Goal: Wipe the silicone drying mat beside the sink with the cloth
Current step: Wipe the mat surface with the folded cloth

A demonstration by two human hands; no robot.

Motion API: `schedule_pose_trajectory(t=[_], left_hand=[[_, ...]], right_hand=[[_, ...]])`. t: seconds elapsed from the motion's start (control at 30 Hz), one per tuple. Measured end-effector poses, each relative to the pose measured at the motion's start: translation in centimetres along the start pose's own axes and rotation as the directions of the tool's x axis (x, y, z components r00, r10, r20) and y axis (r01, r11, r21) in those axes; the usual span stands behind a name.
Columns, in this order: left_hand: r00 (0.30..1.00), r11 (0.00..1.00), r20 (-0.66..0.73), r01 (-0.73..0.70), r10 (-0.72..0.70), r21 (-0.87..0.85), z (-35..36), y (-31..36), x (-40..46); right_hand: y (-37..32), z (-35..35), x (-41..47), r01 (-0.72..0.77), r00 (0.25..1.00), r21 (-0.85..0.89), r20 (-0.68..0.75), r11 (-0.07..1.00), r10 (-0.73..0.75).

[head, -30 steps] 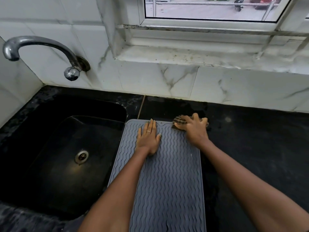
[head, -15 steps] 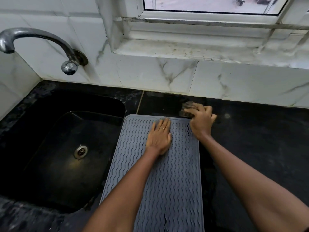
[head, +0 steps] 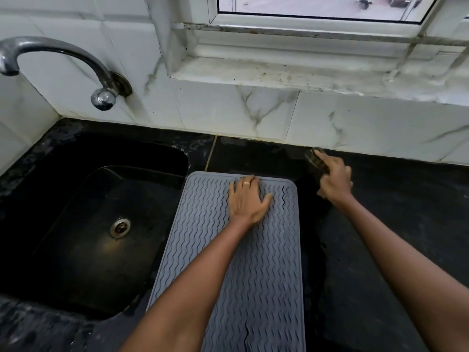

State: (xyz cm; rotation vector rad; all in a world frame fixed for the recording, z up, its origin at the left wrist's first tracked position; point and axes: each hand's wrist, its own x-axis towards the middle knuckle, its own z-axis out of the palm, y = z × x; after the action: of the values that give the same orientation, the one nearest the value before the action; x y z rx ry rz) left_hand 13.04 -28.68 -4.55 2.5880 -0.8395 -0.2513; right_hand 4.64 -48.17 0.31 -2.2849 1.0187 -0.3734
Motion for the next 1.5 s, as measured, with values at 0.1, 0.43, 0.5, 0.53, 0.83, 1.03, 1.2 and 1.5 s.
schedule_pose_trajectory(t=[0.1,0.43,0.5,0.53,0.83,1.03,1.2,1.5], left_hand=[[0.995,0.998,0.074,0.068,-0.066,-0.018,0.2,1.9,1.8],[0.947,0.931,0.137,0.314,-0.292,-0.185,1.1,2.3,4.3],[0.942,0.927,0.150,0.325,-0.300,-0.187,1.0,2.4,4.3],[0.939,0.922,0.155,0.335,-0.308,-0.194,0.9,2.5,4.3],[0.926,0.911,0.217,0.354,-0.310,-0.210,0.3,2.7,4.5],[0.929,0.920,0.172,0.354,-0.326,-0.168,0.8,2.8,4.5],[0.926,0.921,0.159,0.364,-0.342,-0.141,0.8,3.0,4.5],[0.924,0.912,0.303,0.317,-0.235,-0.259,-0.2,1.9,4.6]], right_hand=[[-0.1,0.7,-1.9,-0.003,0.999,0.028,0.041,1.000,0.001],[-1.5,4.9,-5.1,0.268,0.957,-0.342,0.205,0.901,-0.207],[-0.7,4.4,-6.5,0.247,0.968,-0.348,0.122,0.904,-0.218],[-0.3,4.0,-7.5,0.231,0.973,-0.354,0.089,0.906,-0.213],[-2.5,0.5,-8.5,-0.019,0.999,-0.108,0.046,0.994,0.024],[-4.1,3.8,-6.4,0.217,0.953,-0.354,0.279,0.910,-0.119],[-1.6,5.1,-10.6,0.313,0.943,-0.500,0.264,0.807,-0.202],[-0.4,0.0,-10.4,-0.279,0.957,0.461,0.063,0.843,0.282]])
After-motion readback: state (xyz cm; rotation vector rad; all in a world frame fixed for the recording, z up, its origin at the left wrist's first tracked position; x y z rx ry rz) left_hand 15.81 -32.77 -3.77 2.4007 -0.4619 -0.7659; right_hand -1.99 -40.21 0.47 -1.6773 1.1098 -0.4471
